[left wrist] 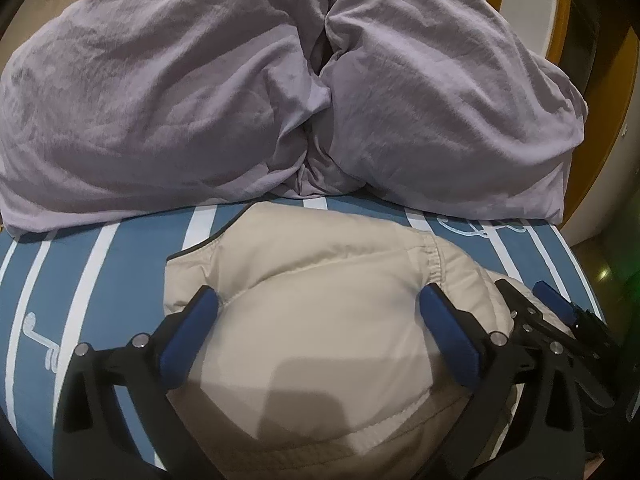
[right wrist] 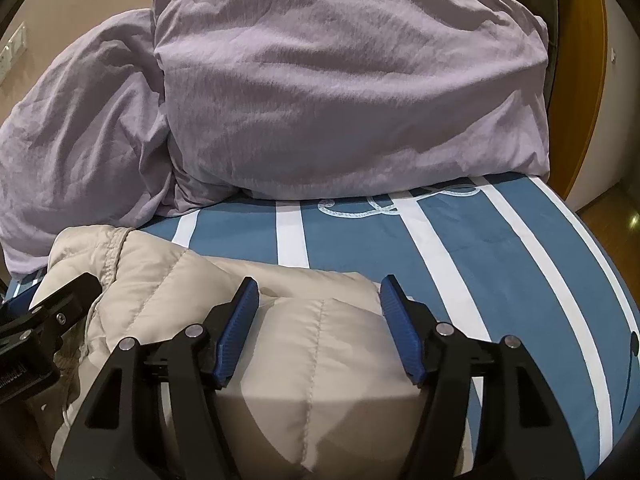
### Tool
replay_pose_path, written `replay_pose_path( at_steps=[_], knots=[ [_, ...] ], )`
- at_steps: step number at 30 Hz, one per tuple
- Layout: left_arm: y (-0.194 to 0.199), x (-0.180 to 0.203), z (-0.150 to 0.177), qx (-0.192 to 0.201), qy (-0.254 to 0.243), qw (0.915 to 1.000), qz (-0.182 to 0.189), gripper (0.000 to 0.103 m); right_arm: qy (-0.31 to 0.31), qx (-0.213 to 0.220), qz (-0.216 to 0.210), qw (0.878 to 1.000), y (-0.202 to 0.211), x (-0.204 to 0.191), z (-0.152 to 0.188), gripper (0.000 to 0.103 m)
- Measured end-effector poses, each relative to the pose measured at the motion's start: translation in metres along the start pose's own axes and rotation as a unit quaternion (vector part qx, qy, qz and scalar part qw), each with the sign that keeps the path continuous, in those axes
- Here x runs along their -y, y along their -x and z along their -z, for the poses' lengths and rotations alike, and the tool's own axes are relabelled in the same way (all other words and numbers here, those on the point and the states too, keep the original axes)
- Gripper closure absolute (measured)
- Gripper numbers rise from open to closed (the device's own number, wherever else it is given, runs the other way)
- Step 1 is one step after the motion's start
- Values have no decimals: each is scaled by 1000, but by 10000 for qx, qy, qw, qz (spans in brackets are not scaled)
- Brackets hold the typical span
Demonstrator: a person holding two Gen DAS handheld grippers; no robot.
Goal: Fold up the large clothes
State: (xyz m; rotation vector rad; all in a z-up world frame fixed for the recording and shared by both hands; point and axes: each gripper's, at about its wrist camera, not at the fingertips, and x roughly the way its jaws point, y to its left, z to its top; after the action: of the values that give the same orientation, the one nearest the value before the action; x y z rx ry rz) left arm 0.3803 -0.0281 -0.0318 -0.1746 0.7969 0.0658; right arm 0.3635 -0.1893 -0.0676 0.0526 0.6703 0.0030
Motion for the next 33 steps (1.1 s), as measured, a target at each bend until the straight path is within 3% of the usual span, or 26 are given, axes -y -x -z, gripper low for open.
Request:
replay_pose_path(
  at_steps=[33],
  knots=[
    [-18, -5, 4, -111, 137, 9998, 57, 2, -82, -98, -54, 9999, -22, 4, 4, 33]
  ],
)
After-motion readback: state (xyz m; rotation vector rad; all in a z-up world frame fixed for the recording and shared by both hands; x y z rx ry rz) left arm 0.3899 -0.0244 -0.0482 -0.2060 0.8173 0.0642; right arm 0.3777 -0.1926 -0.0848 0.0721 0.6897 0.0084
